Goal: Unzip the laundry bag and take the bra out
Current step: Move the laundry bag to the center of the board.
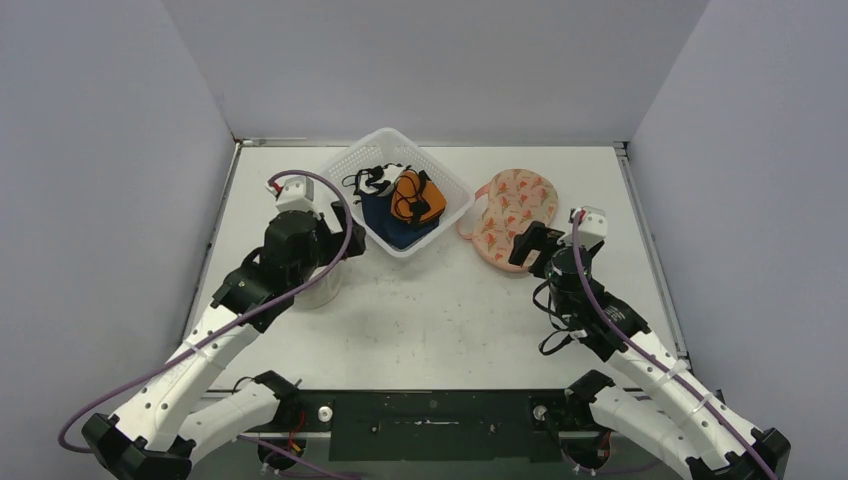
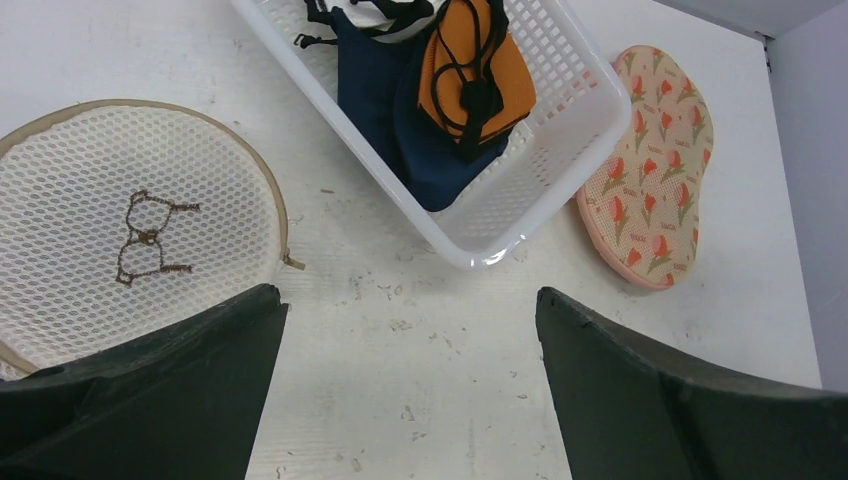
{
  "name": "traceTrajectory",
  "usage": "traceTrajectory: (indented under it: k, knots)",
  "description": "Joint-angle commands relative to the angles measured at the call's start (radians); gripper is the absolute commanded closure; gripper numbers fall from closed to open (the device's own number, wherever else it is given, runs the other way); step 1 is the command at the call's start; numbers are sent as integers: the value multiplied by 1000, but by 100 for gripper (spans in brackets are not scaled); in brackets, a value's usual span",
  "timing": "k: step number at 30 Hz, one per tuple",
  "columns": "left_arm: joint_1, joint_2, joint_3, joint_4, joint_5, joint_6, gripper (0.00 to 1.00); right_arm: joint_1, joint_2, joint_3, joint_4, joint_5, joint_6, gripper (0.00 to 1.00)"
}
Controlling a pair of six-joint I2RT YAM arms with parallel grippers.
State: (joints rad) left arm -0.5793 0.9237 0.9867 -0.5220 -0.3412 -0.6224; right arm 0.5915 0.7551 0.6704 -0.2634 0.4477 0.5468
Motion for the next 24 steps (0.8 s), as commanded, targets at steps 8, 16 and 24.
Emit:
traceTrajectory:
  k: [8, 16, 24]
  knots:
    - [21, -95, 0, 110, 113, 159, 4, -12, 105, 34, 22, 87, 3, 8]
    - [22, -204, -133, 171, 83, 108, 4, -251, 114, -92, 287, -194, 135, 0]
    - [3, -226, -145, 168, 113, 110, 4, -385, 332, -169, 494, -341, 245, 8]
